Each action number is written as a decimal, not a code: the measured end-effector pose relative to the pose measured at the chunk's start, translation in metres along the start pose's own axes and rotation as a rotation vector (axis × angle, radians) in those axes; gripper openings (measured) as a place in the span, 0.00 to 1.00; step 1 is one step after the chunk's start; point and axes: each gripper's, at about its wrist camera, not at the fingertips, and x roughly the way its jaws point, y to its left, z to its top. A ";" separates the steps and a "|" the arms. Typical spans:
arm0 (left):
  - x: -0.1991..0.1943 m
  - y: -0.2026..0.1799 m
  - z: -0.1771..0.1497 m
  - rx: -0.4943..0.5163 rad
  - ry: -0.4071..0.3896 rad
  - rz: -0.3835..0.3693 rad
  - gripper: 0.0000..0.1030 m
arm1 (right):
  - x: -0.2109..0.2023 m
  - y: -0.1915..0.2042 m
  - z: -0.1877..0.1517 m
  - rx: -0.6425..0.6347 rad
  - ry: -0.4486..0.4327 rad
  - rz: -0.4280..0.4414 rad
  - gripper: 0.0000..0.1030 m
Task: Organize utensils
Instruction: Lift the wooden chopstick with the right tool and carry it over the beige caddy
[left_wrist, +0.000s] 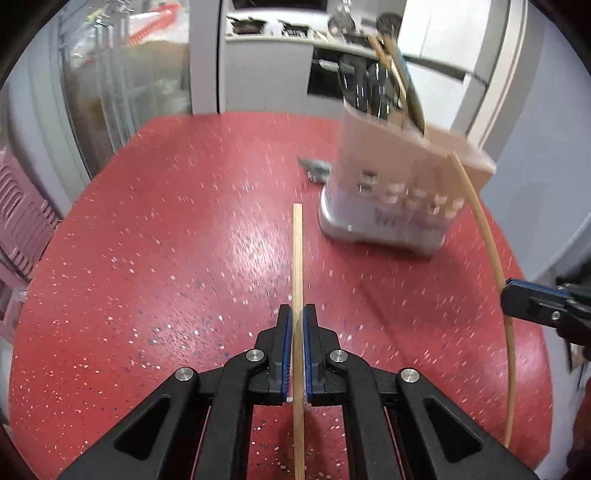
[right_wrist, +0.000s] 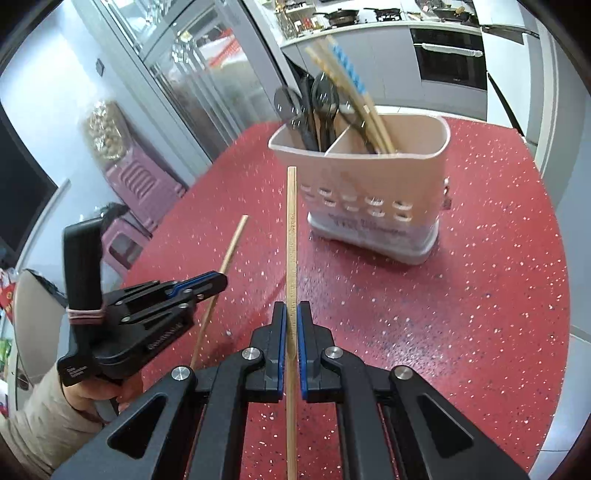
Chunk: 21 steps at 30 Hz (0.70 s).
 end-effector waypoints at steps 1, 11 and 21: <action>-0.006 0.000 0.002 -0.007 -0.017 -0.004 0.30 | -0.002 -0.001 0.001 0.003 -0.008 0.001 0.06; -0.055 -0.012 0.034 -0.027 -0.165 -0.064 0.30 | -0.029 -0.003 0.020 0.019 -0.091 0.001 0.06; -0.072 -0.017 0.079 -0.050 -0.277 -0.098 0.30 | -0.044 0.001 0.058 0.025 -0.195 -0.009 0.06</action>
